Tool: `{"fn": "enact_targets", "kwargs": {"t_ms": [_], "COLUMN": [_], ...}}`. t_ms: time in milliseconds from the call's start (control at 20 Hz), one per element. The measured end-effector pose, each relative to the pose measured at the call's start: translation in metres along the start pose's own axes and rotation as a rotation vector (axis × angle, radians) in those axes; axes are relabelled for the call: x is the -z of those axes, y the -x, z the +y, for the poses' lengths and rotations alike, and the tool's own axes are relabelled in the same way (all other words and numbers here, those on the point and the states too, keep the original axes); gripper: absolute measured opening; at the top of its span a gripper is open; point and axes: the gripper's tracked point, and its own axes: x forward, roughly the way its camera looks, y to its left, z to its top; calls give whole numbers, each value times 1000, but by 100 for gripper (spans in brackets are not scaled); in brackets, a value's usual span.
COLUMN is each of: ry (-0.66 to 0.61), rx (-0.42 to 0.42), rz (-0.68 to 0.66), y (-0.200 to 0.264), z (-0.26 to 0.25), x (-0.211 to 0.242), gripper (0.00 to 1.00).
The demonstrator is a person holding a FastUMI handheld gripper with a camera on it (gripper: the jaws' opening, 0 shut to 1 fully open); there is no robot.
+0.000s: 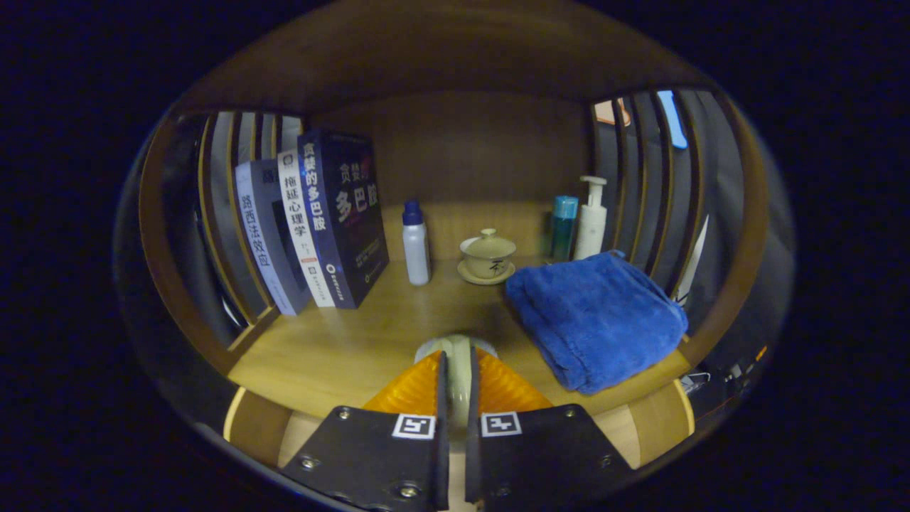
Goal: Pull open the drawer, take out the items inside it, and place them on the countertop above the cabinet.
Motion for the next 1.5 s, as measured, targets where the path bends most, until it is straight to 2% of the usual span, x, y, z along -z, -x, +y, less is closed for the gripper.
{"fn": "enact_targets", "kwargs": {"t_ms": [250,700,900,950,1100,1300,1400,1500], "ry": [124,72,50,32,61,104,85,61], "rx": [67,97,101,77,76,62,45,39], "rz": [-69,-77,-49,-12,-16,-68,-79,-83], "y": [-23,-49,-47,-47,-43,-7,13,37], "z": [3,3,-1,3,5,14,19,18], "x": [-5,-15,-11,-3,2,-7,-14,-20], "gripper": [10,10,15,19,49,86,97,98]}}
